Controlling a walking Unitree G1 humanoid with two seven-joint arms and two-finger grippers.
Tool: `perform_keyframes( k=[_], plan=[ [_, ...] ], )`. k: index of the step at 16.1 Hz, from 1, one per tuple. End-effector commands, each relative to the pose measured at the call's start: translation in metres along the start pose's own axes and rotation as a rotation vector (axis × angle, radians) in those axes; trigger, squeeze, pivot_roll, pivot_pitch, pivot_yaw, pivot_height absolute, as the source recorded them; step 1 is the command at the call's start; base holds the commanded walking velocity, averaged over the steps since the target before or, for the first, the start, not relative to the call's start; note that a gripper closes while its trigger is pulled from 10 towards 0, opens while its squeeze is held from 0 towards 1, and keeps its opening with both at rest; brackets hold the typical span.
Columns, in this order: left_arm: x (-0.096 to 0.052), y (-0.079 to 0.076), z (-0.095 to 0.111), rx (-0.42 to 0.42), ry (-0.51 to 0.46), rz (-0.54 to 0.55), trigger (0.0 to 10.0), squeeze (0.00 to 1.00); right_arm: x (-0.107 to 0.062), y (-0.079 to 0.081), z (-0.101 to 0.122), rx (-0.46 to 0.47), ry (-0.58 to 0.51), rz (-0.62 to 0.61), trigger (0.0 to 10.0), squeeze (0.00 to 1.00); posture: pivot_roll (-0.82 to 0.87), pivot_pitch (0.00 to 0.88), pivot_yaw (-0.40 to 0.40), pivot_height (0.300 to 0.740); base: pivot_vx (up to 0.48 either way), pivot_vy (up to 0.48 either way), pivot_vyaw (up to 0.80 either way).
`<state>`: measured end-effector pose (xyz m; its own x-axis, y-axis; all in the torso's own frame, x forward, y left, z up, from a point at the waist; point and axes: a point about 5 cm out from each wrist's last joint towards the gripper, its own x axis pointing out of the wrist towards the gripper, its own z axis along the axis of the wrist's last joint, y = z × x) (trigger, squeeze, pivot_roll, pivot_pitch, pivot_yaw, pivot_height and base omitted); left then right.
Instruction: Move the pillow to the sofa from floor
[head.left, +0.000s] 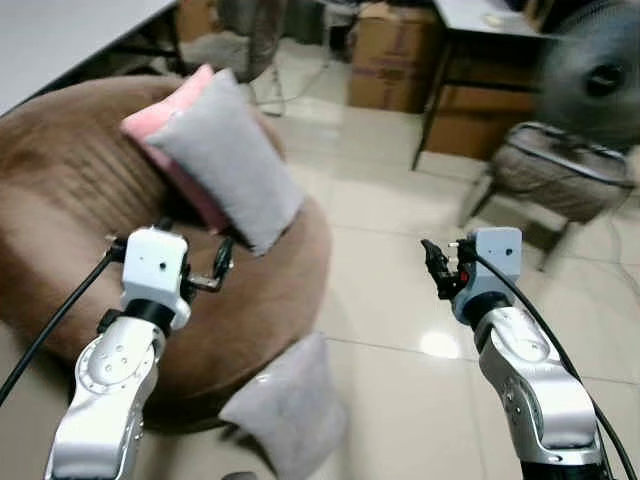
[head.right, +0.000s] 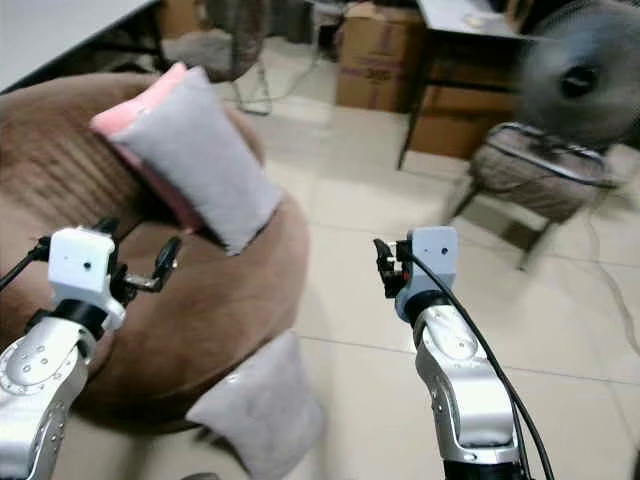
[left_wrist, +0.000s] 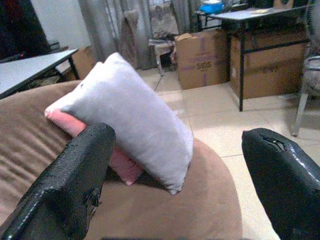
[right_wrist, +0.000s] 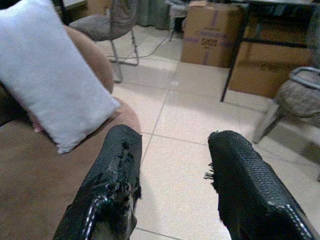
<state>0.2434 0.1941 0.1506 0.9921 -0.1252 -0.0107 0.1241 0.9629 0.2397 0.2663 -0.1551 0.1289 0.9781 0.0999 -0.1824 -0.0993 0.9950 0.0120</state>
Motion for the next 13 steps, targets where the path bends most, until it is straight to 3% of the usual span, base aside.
perform_keyframes(
  k=[1,5,10,13],
  plan=[
    [-0.0002,0.001,-0.0014,0.005,0.003,-0.005,10.0,0.0,0.0002,0.0011,0.0025,0.003,-0.008,0.006,10.0,0.0,0.07,0.0,-0.038,0.74,0.0,0.33,-0.77],
    [0.0015,0.001,-0.002,0.01,0.003,-0.01,10.0,0.0,0.0007,0.001,0.0032,0.005,-0.011,0.003,10.0,0.0,0.07,0.0,-0.035,0.74,0.0,0.423,-0.75],
    [0.0037,0.0009,-0.0013,0.016,-0.002,-0.016,10.0,0.0,0.0009,0.0008,0.0025,0.008,-0.009,-0.008,10.0,0.0,0.07,0.0,-0.03,0.74,0.0,0.439,0.0],
    [0.0058,-0.0013,0.003,0.062,-0.024,-0.025,10.0,0.0,0.001,0.001,0.0022,0.011,-0.009,-0.014,10.0,0.0,0.07,0.0,-0.029,0.74,0.0,-0.16,0.0]
  ],
)
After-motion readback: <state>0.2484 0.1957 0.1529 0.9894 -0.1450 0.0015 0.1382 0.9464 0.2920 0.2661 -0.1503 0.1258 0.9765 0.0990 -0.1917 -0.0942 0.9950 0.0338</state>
